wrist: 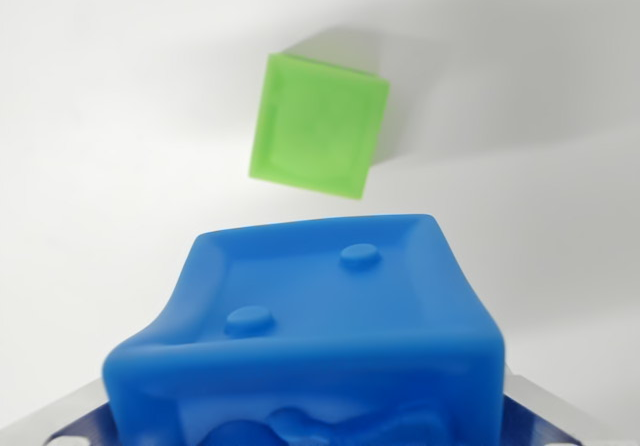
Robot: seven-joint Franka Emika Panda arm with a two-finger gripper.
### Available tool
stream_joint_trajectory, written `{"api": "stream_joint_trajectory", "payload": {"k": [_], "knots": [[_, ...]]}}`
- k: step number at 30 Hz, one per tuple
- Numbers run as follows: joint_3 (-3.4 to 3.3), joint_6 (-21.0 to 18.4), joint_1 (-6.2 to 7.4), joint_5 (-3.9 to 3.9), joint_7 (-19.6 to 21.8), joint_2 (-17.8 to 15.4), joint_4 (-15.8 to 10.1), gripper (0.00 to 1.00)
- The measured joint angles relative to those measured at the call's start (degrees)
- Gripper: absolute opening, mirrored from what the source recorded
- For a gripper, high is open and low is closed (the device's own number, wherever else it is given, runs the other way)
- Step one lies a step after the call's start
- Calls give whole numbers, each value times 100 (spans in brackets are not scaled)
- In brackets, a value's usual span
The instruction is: Stack cube
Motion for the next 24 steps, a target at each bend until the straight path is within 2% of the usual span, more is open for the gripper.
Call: {"api": "stream_joint_trajectory", "payload": {"k": [18, 24], "knots": [[-46, -425, 0, 16, 687, 255, 680, 0], [-49, -310, 0, 19, 724, 415, 692, 0]]}}
